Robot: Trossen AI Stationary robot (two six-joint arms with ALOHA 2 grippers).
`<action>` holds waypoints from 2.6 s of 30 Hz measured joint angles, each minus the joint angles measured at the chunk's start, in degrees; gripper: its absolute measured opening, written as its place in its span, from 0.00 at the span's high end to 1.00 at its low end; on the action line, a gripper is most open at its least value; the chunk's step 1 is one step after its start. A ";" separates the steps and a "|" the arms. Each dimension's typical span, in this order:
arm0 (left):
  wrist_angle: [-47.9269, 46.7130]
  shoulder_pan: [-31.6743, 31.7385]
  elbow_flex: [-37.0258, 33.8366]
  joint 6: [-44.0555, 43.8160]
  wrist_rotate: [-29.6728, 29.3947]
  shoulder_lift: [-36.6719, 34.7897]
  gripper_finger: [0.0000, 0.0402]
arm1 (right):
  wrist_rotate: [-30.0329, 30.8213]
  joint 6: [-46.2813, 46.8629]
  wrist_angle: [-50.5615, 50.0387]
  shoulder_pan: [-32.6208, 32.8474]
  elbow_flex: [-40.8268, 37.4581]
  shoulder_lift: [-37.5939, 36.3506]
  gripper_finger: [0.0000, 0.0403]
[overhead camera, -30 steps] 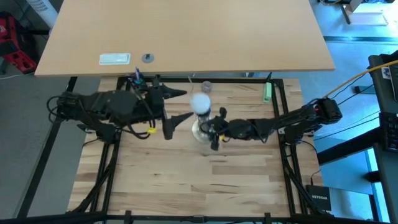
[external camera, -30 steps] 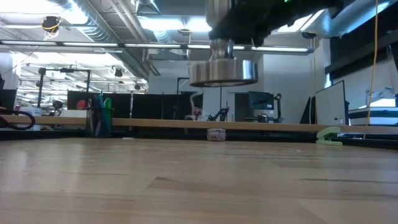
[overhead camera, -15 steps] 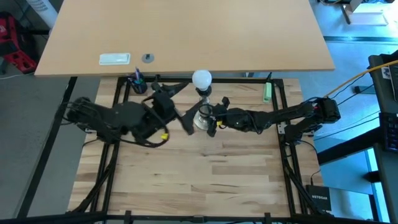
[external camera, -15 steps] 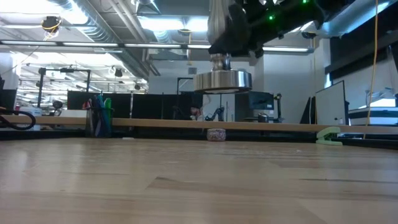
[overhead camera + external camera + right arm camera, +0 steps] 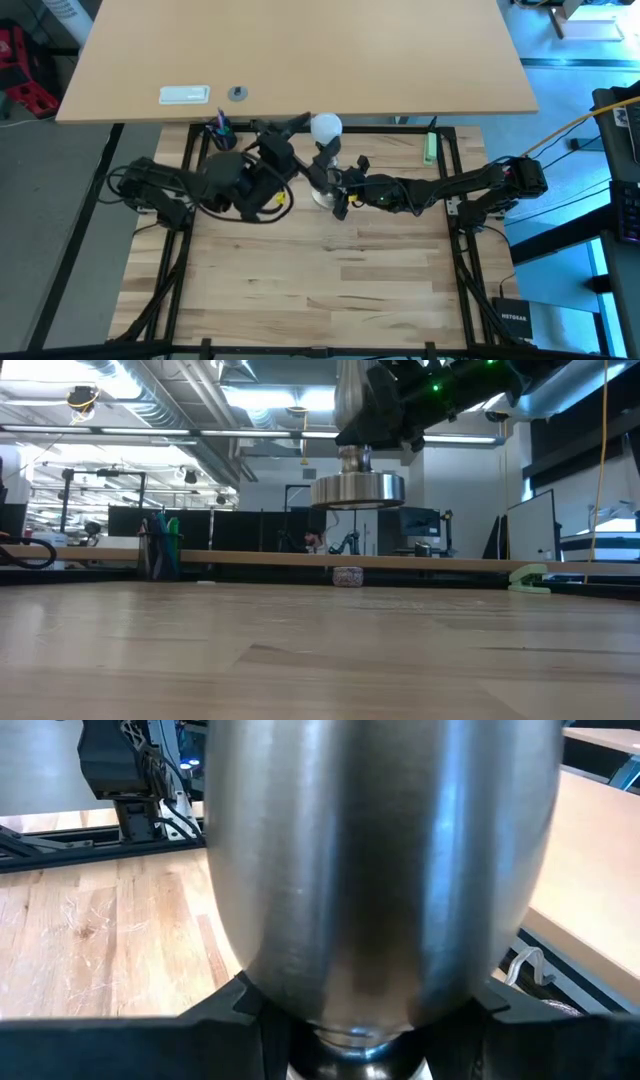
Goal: Screw lightbulb
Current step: Insert the lightbulb into the silver lamp
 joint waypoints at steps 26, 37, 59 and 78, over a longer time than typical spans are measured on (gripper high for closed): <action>-12.97 -3.45 0.30 -5.81 8.95 -2.92 0.55 | -19.50 -1.58 -0.72 5.27 -0.21 -3.64 0.61; -19.70 -2.02 0.30 -14.44 38.15 -4.52 0.54 | -42.61 -3.60 -0.70 11.51 -0.26 -4.66 0.61; -21.11 6.06 0.39 -16.04 71.44 -4.25 0.46 | -32.72 -5.39 -5.01 14.43 -0.13 -4.33 0.61; -21.24 5.97 2.14 -13.07 67.54 -6.23 0.14 | -16.94 -3.24 -6.25 14.32 0.24 -4.61 0.61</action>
